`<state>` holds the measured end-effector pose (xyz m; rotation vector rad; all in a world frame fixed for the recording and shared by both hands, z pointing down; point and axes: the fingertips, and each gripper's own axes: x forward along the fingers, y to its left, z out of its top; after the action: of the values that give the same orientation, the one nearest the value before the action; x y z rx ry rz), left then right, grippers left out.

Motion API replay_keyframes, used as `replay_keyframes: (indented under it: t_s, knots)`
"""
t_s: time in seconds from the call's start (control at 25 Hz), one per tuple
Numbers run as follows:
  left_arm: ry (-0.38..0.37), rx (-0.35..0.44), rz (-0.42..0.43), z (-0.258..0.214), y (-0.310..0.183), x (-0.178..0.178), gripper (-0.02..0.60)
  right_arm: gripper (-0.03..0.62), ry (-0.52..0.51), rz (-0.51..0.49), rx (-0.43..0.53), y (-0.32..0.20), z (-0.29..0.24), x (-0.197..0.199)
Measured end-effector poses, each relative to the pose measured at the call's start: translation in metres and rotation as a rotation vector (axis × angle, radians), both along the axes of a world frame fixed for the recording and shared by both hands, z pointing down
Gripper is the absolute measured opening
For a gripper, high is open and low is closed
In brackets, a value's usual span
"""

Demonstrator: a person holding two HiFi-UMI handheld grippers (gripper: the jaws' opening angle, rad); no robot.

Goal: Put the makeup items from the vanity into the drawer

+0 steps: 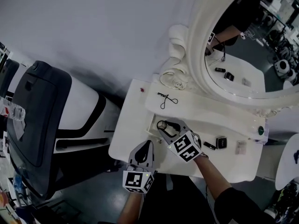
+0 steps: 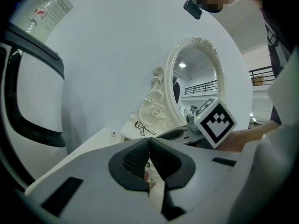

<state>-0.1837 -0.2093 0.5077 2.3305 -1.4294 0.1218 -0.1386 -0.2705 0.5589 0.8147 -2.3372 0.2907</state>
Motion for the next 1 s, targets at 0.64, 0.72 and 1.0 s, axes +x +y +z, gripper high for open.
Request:
replay_keyframes:
  t_s: [0.64,0.72,1.0]
  knots:
    - [0.012,0.046,0.299,-0.024,0.040,0.099,0.015,0.023,-0.102,0.426,0.149,0.108,-0.063,0.137]
    - [0.003,0.042,0.323,-0.021,0.047,0.117,0.015,0.023,-0.098,0.443,0.154,0.119,-0.063,0.157]
    - [-0.018,0.016,0.307,-0.007,0.075,0.180,0.015,0.025,-0.066,0.408,0.138,0.147,-0.050,0.227]
